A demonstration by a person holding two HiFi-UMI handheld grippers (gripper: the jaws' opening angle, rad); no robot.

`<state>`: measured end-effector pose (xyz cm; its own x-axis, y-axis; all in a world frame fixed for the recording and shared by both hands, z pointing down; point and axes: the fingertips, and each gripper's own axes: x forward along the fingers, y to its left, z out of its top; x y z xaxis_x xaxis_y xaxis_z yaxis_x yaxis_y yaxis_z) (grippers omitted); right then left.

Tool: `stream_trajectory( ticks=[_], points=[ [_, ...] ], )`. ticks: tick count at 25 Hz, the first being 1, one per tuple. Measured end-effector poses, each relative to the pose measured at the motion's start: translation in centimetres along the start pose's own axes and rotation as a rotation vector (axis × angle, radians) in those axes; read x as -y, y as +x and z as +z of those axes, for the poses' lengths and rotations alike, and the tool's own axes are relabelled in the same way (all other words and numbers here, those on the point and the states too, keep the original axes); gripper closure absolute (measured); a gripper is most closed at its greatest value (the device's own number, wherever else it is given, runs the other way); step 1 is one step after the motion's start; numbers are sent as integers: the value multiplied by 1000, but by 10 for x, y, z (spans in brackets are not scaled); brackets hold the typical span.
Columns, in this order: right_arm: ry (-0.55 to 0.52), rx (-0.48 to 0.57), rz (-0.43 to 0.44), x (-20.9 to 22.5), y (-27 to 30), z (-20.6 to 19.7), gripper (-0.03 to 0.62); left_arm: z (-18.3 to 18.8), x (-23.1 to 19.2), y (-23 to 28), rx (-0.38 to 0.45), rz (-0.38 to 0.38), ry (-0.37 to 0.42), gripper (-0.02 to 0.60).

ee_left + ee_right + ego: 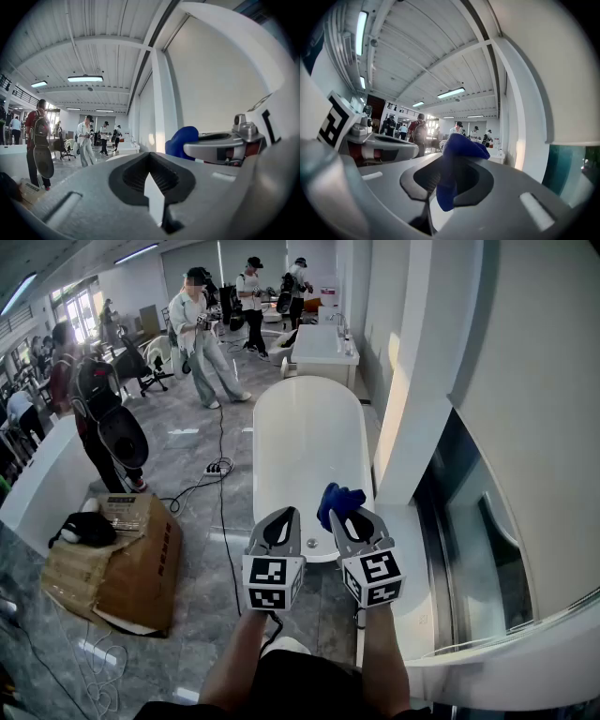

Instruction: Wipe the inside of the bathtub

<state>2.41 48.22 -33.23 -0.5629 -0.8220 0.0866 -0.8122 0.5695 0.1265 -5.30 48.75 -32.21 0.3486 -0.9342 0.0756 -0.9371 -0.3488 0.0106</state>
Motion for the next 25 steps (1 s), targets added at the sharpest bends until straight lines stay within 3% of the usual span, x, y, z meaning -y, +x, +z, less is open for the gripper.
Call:
stream_trajectory(
  ticks=[10, 17, 25],
  points=[
    [37, 13, -73, 27, 7, 1, 528, -8, -25, -2, -25, 51, 0, 580],
    [60, 7, -49, 20, 37, -12, 526, -25, -65, 0, -40, 111, -26, 580],
    [46, -17, -73, 62, 109, -18, 526, -31, -115, 75, -42, 117, -67, 580]
  ],
)
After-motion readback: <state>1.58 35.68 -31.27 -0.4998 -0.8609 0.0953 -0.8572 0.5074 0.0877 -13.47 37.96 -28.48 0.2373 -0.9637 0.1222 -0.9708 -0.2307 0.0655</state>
